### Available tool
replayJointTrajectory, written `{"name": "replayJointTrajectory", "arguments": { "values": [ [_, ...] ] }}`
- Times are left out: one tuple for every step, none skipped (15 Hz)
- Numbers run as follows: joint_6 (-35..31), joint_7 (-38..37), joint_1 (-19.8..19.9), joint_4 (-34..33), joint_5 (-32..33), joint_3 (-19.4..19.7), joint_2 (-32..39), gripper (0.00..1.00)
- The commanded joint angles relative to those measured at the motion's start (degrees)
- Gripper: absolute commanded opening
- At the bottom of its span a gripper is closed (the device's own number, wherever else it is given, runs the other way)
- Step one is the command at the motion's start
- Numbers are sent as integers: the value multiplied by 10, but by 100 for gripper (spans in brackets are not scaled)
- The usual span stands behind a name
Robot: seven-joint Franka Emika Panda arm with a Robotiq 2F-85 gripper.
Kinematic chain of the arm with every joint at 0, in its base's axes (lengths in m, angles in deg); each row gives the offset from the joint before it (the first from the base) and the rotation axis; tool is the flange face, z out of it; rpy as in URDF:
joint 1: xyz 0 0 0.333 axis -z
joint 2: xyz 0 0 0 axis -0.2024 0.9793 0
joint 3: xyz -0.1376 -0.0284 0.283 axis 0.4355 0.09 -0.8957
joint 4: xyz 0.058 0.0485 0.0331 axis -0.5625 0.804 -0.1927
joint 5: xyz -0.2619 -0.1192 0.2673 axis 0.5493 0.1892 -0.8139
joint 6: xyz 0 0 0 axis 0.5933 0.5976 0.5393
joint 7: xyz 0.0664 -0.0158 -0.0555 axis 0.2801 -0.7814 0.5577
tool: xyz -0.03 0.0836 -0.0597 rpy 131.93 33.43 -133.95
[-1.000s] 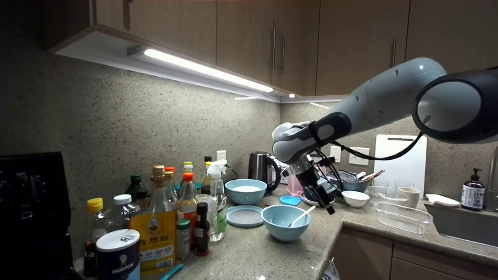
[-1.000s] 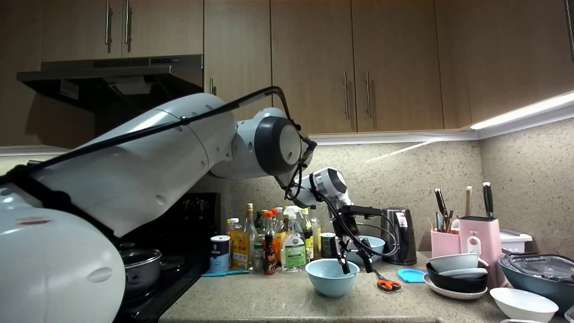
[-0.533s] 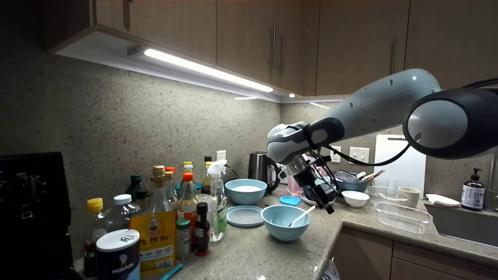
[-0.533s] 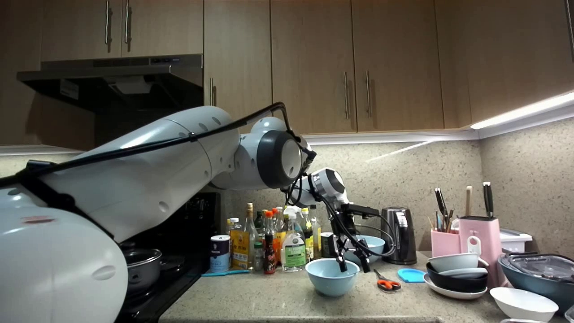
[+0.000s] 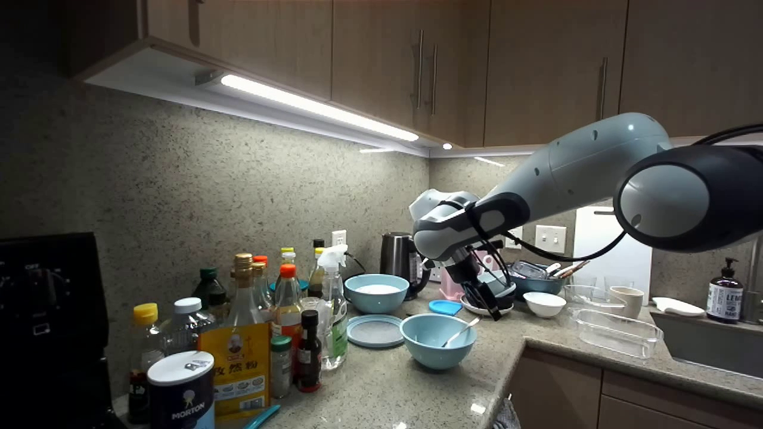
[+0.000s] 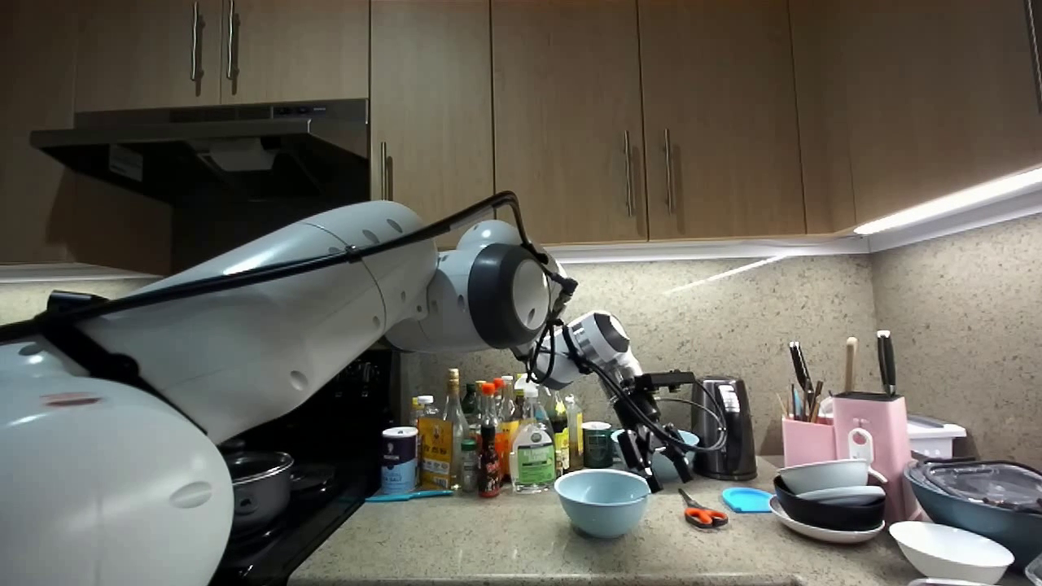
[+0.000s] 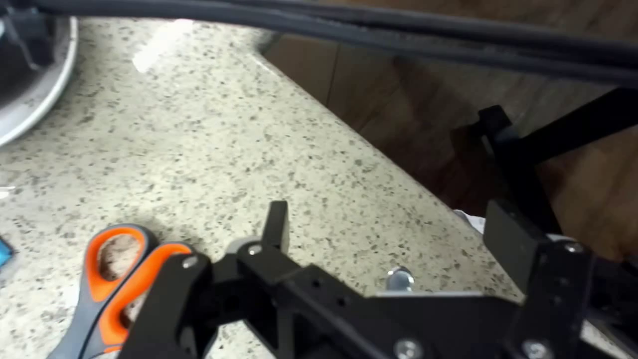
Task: Use the silver spoon to stir the contents of the blue bowl closer to the edge
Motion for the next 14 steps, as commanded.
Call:
{"name": "replayJointTrajectory", "arguments": {
  "values": [
    [-32, 54, -3, -27, 10, 15, 18, 100],
    [-4, 58, -8, -34, 1, 17, 22, 100],
    [-19, 34, -6, -17, -5, 18, 12, 100],
    [-19, 35, -6, -18, -5, 18, 14, 100],
    [-19, 35, -6, -18, -6, 18, 14, 100],
    [-3, 35, -8, -17, -12, 15, 13, 100],
    [-12, 33, -12, -13, -8, 16, 12, 100],
    [-10, 44, -13, -15, -9, 13, 14, 100],
    [-4, 42, -17, -20, -10, 12, 18, 100],
    [-3, 42, -23, -23, -8, 12, 22, 100],
    [-7, 41, -30, -24, -3, 15, 25, 100],
    [-3, 42, -34, -26, -4, 14, 29, 100],
    [1, 43, -37, -29, -5, 14, 34, 100],
    [5, 46, -40, -30, -6, 14, 37, 99]
  ]
}}
